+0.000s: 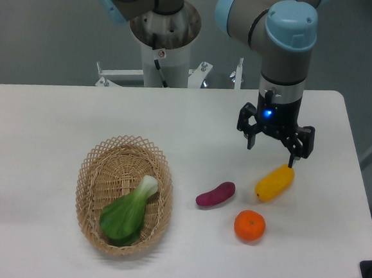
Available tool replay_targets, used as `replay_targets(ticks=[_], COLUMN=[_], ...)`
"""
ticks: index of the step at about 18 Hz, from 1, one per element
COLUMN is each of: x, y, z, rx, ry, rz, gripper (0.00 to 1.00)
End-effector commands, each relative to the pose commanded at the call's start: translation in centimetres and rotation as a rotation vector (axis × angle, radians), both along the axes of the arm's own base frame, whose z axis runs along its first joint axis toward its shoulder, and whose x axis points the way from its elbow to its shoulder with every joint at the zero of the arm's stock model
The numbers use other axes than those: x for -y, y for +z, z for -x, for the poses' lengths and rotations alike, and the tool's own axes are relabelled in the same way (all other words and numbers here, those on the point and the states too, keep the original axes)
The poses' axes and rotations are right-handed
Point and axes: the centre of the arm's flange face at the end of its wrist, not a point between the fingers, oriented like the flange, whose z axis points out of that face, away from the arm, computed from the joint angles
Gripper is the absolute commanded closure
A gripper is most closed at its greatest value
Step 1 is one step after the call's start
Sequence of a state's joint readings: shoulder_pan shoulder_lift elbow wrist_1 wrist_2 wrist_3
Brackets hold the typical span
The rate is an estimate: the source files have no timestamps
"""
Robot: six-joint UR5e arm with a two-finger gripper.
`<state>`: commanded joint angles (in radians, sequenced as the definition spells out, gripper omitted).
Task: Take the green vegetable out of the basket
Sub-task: 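Move the open gripper over the wicker basket and lower toward the bok choy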
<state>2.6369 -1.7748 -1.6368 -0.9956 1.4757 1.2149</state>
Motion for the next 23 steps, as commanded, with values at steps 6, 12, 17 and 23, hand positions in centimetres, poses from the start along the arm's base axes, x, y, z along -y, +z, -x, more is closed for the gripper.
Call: replay_targets(ticks=[6, 12, 17, 23], x=[-0.2, -1.0, -4.8, -7.6], y=[-0.3, -1.6, -2.5, -6.1], z=[0.1, -1.4, -6.3, -13.1], rx=[0.005, 0.033, 0.085, 0.166], ry=[-0.003, -0.012, 0.053, 0.076], rz=[0.003, 0.012, -0.007, 0.026], gripper=[0.0, 0.0, 0.0, 0.0])
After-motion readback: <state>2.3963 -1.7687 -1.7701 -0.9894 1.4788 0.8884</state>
